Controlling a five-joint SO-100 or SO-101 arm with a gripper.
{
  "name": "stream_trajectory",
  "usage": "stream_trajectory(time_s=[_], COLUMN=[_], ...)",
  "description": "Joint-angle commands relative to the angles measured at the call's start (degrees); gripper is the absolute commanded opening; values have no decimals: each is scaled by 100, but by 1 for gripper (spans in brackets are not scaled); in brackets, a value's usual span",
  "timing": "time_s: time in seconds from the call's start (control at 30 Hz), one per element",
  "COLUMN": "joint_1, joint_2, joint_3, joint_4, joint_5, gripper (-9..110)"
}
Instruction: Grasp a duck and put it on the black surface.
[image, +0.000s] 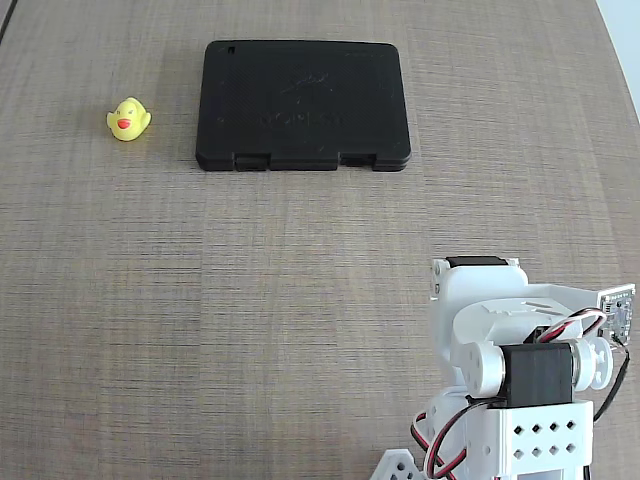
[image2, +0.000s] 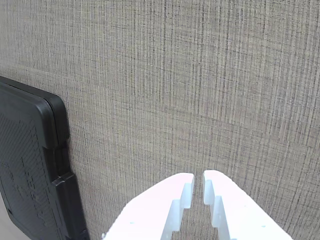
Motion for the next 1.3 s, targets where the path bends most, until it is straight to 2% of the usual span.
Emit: stream_trajectory(time_s=[0.0,0.63,0.93,1.27], joint_1=[35,167,343,-923], joint_2=[369,-79,-3208,-7523], joint_3=[-62,-105,-2171,-5634], joint_4=[9,-9,-1090,-1063], joint_5=[-26,-44,-53,35], gripper=[1,2,5,34])
